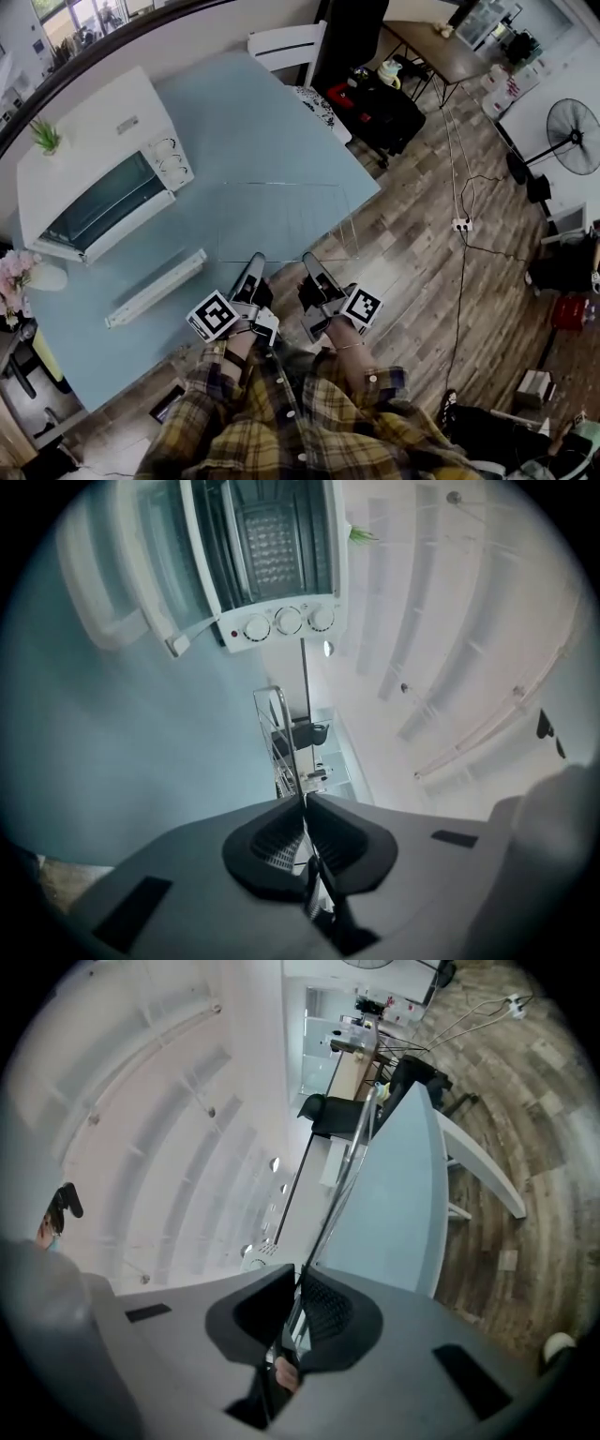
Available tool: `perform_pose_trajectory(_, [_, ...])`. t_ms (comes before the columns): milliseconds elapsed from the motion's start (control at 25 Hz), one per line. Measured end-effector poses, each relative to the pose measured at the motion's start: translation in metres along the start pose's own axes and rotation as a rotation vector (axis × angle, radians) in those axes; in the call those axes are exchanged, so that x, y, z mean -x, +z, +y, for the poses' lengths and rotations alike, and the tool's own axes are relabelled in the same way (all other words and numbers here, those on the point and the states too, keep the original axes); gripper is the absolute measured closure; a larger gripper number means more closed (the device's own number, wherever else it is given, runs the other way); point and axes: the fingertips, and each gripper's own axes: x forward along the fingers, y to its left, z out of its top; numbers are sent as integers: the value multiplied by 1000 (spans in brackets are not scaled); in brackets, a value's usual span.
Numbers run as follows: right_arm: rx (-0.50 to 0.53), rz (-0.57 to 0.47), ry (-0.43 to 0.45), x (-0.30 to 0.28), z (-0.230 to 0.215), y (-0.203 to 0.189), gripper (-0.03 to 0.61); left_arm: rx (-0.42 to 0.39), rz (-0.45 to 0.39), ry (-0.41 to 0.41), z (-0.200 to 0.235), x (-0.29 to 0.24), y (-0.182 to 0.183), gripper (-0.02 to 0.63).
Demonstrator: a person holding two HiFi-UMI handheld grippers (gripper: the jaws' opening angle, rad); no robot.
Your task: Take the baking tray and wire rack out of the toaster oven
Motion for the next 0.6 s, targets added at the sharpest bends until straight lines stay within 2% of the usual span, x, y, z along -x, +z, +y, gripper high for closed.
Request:
perform_pose_trajectory(280, [-49, 34, -92, 5, -42, -9, 552, 46, 23, 115, 43, -1, -12, 604])
perform_pose_trajectory(560, [-175, 32, -182, 4, -75, -24, 557, 102, 12, 242, 76, 4, -14, 598])
perform_pose_trajectory(600, [-184, 36, -199, 4, -80, -27, 557, 108, 9, 255, 78, 5, -13, 578])
